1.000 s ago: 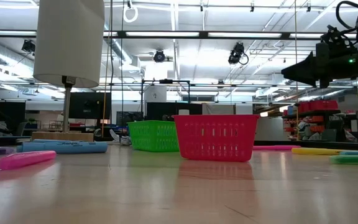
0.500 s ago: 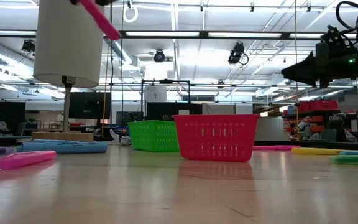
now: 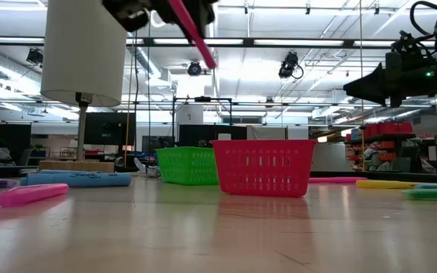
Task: Pick & Place Markers
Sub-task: Put the bottom pink pen into the red bin
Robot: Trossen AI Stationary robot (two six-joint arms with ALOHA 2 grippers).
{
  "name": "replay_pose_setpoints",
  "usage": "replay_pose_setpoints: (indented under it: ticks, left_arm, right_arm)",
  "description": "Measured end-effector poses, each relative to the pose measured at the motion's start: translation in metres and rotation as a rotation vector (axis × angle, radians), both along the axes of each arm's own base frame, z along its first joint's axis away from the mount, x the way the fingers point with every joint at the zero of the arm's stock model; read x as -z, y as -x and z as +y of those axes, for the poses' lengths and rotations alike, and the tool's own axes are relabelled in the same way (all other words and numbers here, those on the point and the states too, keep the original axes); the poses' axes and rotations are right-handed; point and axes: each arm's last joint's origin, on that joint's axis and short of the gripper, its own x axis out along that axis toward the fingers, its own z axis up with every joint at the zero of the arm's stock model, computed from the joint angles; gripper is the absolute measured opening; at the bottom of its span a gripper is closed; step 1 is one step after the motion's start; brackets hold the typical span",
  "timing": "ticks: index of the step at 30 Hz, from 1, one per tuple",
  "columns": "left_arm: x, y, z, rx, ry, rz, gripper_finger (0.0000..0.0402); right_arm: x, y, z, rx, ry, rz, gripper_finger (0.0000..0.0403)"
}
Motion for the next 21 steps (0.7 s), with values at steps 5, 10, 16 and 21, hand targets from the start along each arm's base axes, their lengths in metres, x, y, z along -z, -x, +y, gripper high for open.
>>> replay_pose_setpoints:
  ticks: [5,10,16,21]
  left_arm:
    - [0.003,-0.020,0.021,0.004,-0.026,-0.011,0.0034]
    - [0.003,-0.037,0.041,0.016,-0.051,-0.036,0.0034]
    - [0.002,-0.049,0.060,0.021,-0.073,-0.050,0.0034]
    - [0.007,-0.051,0.065,0.027,-0.084,-0.041,0.0034]
  right_arm:
    - [0.000,0.000,0.000,0.000,0.000,0.000,0.0176]
    - [0.000,0.000,0.000,-0.001,0.000,0.000,0.0176]
    - [0.000,0.000,0.000,0.000,0.000,0.000,0.0176]
    - [0.000,0.000,0.000,0.000,0.000,0.000,0.0176]
